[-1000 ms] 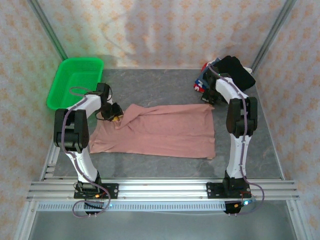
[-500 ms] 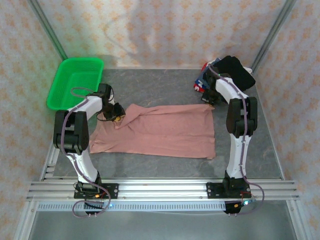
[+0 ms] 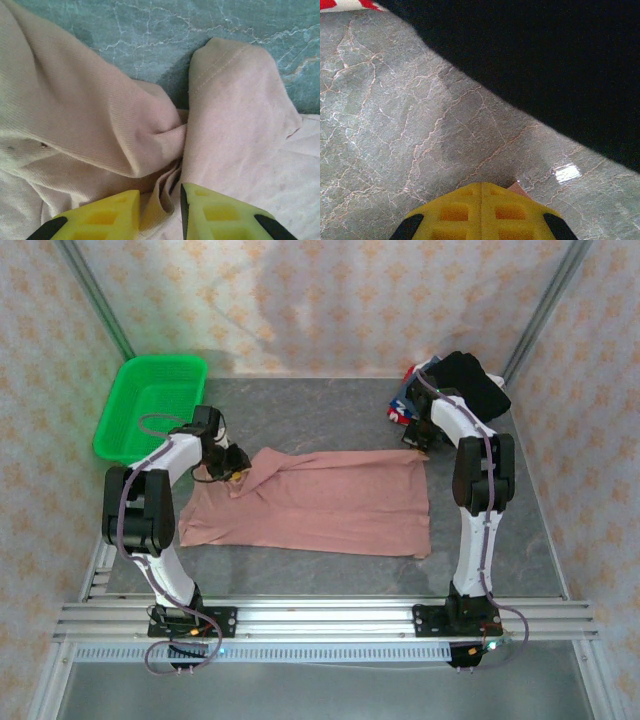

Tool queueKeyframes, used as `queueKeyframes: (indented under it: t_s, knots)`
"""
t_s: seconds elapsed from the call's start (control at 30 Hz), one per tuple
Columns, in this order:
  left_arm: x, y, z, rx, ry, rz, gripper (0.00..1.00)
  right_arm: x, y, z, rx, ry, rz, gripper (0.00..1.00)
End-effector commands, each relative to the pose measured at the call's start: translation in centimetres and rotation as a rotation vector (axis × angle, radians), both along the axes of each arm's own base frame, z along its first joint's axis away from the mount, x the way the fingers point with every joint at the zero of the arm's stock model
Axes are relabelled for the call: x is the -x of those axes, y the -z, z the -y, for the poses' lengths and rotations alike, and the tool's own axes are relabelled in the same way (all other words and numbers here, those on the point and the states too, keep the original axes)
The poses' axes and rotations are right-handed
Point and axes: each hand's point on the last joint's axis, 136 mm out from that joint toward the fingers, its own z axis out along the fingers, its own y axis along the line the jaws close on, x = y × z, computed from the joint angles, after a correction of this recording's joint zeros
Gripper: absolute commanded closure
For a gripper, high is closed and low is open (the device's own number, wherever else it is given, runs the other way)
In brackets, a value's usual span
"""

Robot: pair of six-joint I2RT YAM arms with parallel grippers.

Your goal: Fold and stack the t-shirts

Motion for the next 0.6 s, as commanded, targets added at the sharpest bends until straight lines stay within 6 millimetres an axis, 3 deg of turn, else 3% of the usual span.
queueKeyframes:
  t_s: [0.0, 0.1, 0.27, 0.57]
  knots:
    - [0.9, 0.1, 0.5, 0.005, 0.018, -0.020, 0.76, 0.7, -0.8, 0.6, 0.017, -0.005, -0.003, 1.00]
    - [0.6, 0.2, 0.4, -0.001, 0.023, -0.023, 0.79, 0.7, -0.8, 0.6, 0.020, -0.004, -0.004, 1.00]
    - [0.1, -0.3, -0.4, -0.053, 0.025, -0.018, 0.99, 0.6, -1.0, 0.7, 0.018, 0.000, 0.003, 1.00]
    - [-3.4, -5.0, -2.9, -0.119, 0.010, 0.089, 1.00, -0.7, -2.9, 1.1, 0.025, 0.013, 0.065, 1.00]
